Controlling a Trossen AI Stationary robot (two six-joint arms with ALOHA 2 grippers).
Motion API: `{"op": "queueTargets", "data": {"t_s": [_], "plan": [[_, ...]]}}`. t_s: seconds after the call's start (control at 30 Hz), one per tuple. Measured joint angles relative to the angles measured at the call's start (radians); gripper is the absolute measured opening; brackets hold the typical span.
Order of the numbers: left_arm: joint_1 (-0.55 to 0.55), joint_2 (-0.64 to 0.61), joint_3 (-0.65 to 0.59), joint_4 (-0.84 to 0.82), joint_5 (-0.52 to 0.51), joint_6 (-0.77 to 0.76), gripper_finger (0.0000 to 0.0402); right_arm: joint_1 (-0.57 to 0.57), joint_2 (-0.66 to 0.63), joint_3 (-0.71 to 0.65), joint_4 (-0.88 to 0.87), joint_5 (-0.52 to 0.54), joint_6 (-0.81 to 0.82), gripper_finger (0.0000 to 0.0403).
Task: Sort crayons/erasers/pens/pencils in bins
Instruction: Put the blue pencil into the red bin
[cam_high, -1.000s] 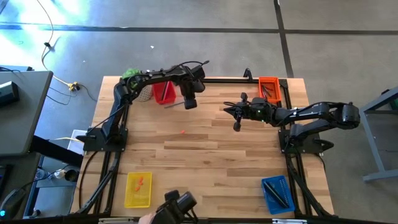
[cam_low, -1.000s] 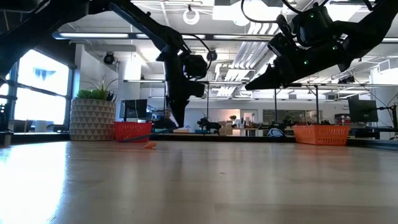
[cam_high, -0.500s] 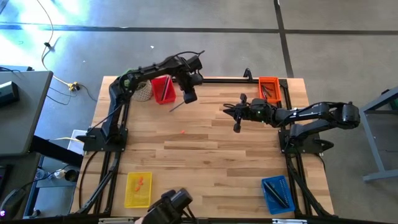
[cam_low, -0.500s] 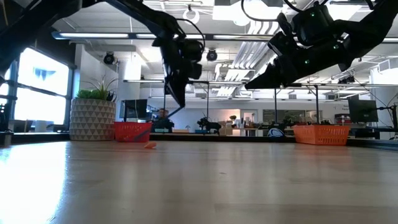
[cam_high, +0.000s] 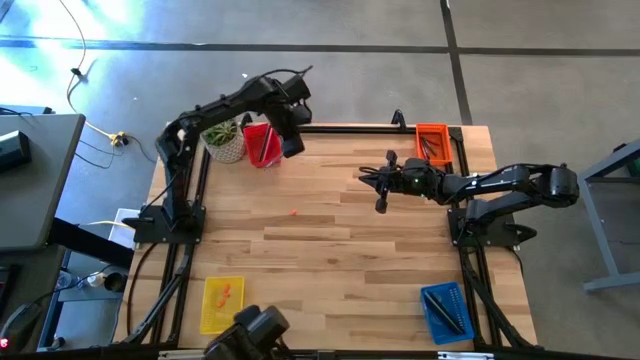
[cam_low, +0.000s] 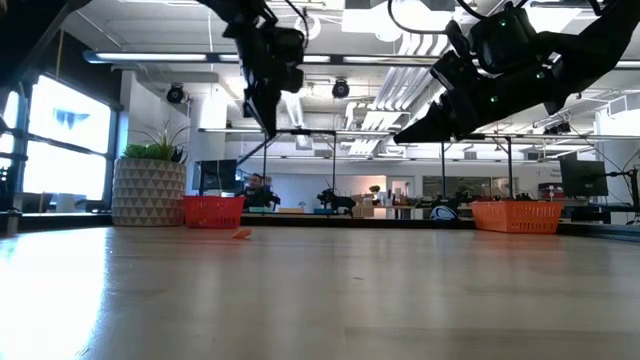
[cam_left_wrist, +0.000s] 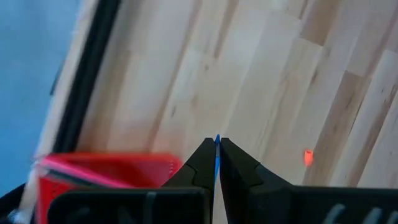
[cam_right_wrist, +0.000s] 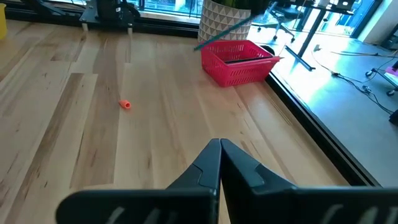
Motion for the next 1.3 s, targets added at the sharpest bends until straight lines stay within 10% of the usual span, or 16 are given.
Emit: {"op": "queueTargets", "data": {"t_s": [0.6,1.3], "plan": [[0.242,0.020,-0.012,0.099,0.003,-0.111,0.0000,0.000,0.000,0.000,0.007,0.000,0.003,0.0000],[0.284,0.030,-0.188,0.235,-0.010,-0.169,0.0014,0.000,0.000,0.000,0.007,0.000,0.003,0.0000]]}}
